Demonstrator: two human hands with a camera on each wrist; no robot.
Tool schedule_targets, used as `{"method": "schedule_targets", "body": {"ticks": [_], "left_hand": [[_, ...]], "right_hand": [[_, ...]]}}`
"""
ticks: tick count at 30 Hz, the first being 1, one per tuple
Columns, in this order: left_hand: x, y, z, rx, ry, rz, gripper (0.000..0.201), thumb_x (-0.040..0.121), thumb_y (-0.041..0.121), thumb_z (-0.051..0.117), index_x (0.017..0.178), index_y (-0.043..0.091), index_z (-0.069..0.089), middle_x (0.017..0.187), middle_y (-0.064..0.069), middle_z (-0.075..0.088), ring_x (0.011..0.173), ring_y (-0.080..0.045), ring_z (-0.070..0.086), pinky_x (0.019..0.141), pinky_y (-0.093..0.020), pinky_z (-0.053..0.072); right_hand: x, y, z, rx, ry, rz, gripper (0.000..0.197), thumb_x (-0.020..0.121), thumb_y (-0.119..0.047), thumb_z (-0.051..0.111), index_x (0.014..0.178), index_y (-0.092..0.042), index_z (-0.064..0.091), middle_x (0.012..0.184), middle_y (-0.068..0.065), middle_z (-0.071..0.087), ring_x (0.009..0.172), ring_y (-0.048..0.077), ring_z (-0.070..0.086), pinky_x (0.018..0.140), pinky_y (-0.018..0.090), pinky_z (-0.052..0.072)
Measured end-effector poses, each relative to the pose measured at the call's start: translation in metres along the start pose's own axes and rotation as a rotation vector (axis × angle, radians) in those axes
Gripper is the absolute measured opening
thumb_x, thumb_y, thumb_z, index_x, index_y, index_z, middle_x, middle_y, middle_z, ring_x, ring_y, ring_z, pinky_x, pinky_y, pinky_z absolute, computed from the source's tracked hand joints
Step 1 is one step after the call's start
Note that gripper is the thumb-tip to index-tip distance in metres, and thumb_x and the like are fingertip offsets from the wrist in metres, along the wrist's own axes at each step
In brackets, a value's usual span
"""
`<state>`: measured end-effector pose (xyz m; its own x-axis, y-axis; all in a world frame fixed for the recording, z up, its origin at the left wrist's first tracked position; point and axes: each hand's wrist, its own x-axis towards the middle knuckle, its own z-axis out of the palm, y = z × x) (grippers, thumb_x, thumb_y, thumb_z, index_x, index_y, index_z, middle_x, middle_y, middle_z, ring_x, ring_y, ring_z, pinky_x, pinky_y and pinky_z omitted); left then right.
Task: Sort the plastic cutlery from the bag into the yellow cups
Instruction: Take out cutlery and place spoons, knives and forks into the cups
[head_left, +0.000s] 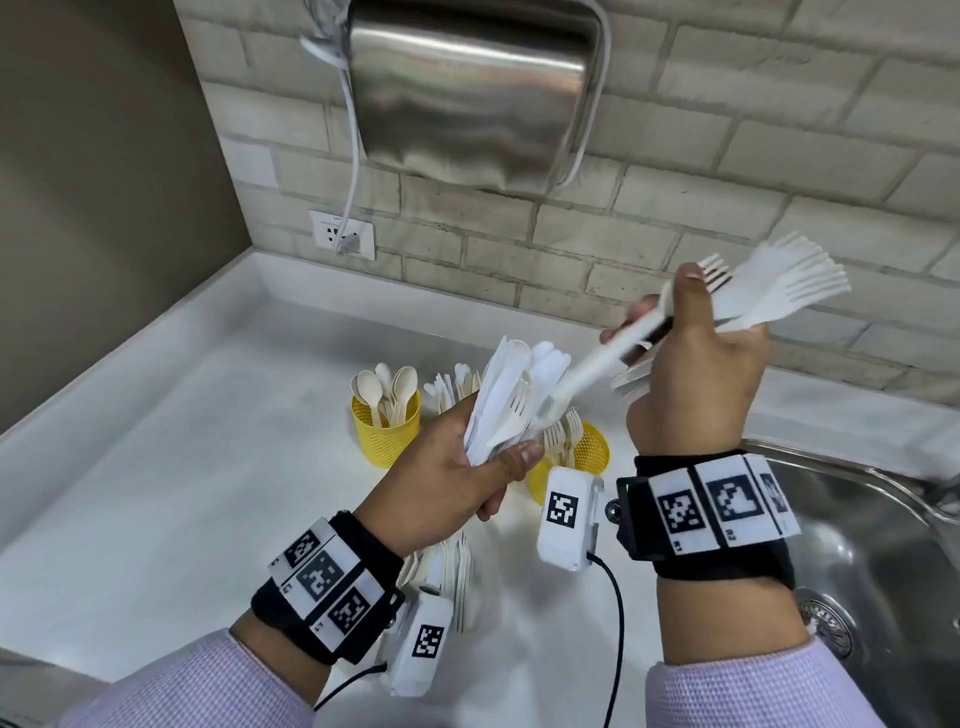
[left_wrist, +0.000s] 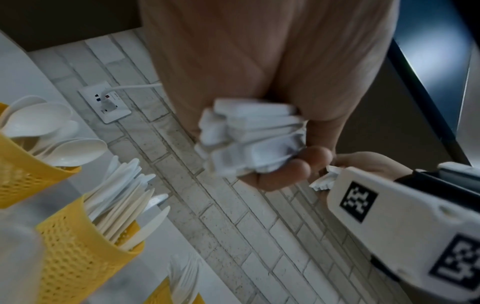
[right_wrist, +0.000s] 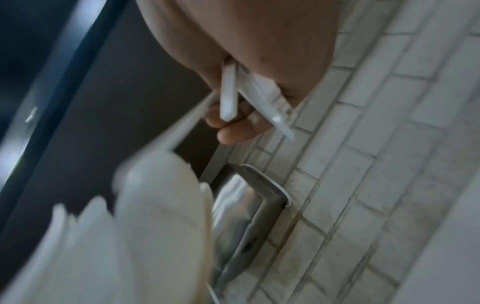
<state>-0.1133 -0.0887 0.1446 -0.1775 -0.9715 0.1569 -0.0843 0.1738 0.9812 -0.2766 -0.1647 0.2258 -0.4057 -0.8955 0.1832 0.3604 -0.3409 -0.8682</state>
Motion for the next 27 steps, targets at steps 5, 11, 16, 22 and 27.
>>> {"method": "schedule_targets", "body": {"ticks": [5,11,16,22,27], "left_hand": [[-0.002,-0.004,-0.007,-0.004,0.033,-0.014,0.026,0.102,0.024,0.062,0.077,0.016,0.059,0.050,0.001,0.055,0.044,-0.015,0.049,0.051,-0.023,0.043],[-0.006,-0.003,-0.016,-0.040,0.082,-0.082,0.024,0.096,0.040,0.067,0.077,0.025,0.070,0.052,-0.011,0.055,0.051,-0.022,0.051,0.062,-0.029,0.047],[-0.005,-0.003,-0.026,-0.321,0.076,-0.210,0.020,0.104,0.022,0.059,0.092,0.007,0.064,0.080,-0.014,0.068,0.063,-0.025,0.064,0.058,-0.033,0.053],[-0.008,0.001,-0.039,-0.694,0.060,-0.345,0.027,0.102,0.017,0.056,0.121,-0.001,0.062,0.106,-0.020,0.070,0.099,-0.037,0.074,0.085,-0.042,0.062],[-0.013,0.004,-0.046,-0.798,0.106,-0.361,0.043,0.097,0.013,0.059,0.130,-0.015,0.055,0.117,-0.032,0.056,0.105,-0.042,0.060,0.083,-0.043,0.064]], "right_hand": [[0.002,-0.005,-0.004,0.306,0.036,0.078,0.006,0.103,-0.016,0.058,0.101,-0.012,0.054,0.067,0.002,0.053,0.050,0.017,0.050,0.056,0.032,0.052],[-0.019,-0.012,0.010,0.270,-0.097,-0.086,0.013,0.103,-0.018,0.059,0.103,-0.012,0.048,0.056,0.002,0.042,0.038,0.014,0.036,0.044,0.024,0.037],[-0.049,-0.003,0.029,0.100,-0.228,-0.210,0.009,0.097,-0.009,0.067,0.096,-0.016,0.060,0.057,-0.005,0.053,0.041,0.015,0.039,0.048,0.025,0.038],[-0.085,0.026,0.041,-0.077,-0.319,-0.059,0.029,0.083,-0.033,0.075,0.086,-0.007,0.062,0.056,0.020,0.051,0.045,0.023,0.050,0.048,0.027,0.044],[-0.098,0.059,0.039,-0.225,-0.412,-0.007,0.023,0.086,-0.034,0.073,0.076,-0.016,0.062,0.058,-0.009,0.063,0.054,0.010,0.061,0.057,0.025,0.050]]}}
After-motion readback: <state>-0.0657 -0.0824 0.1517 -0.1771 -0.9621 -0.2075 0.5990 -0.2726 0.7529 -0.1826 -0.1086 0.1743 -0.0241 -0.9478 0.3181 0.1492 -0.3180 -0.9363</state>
